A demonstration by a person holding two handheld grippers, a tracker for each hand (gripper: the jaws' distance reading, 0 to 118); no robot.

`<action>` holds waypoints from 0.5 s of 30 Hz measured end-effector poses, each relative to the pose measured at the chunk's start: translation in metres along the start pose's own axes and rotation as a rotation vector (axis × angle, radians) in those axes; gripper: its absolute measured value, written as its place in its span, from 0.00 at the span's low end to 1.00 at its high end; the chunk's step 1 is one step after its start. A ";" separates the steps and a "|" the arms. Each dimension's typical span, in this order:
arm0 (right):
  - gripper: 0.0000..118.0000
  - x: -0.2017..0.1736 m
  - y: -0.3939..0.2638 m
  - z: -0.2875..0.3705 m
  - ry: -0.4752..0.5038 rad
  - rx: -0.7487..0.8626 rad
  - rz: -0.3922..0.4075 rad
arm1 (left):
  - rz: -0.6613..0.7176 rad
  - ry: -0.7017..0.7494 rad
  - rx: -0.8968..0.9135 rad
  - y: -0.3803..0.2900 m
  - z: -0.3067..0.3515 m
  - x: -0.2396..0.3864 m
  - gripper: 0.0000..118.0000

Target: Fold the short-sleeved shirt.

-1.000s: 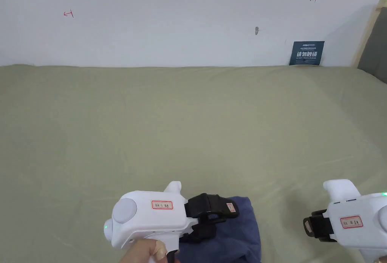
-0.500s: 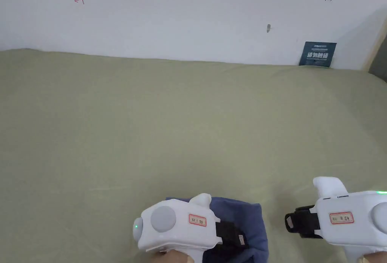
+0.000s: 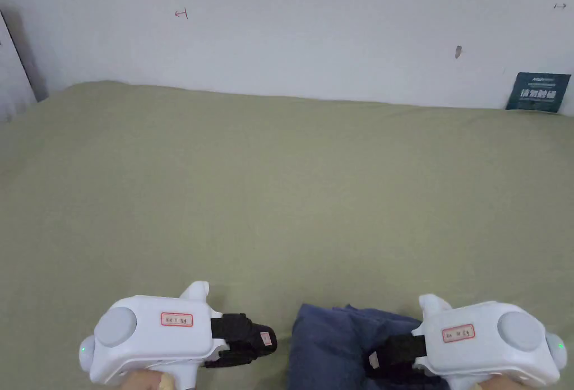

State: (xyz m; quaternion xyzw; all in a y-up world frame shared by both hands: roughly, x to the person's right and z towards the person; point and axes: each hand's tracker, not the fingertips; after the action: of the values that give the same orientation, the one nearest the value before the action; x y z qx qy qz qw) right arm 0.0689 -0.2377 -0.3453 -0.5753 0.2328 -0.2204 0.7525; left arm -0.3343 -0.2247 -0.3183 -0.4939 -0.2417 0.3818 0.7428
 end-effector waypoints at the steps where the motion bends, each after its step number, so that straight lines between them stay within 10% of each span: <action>1: 0.00 0.009 -0.004 -0.003 0.057 0.023 -0.018 | 0.007 -0.011 -0.011 0.002 -0.001 -0.004 0.04; 3: 0.00 0.019 -0.006 0.006 0.149 0.054 -0.068 | 0.021 -0.065 -0.040 0.005 -0.006 -0.008 0.10; 6: 0.00 0.020 -0.007 0.022 0.083 0.037 0.033 | 0.039 -0.116 -0.039 0.010 -0.014 -0.013 0.95; 15: 0.00 0.040 -0.012 0.038 0.091 0.052 0.021 | 0.030 -0.283 -0.134 0.000 -0.065 -0.008 1.00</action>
State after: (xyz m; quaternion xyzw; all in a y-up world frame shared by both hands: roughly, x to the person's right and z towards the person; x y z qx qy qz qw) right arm 0.1227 -0.2353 -0.3289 -0.5425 0.2669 -0.2444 0.7581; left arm -0.2913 -0.2666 -0.3439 -0.4873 -0.3616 0.4416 0.6609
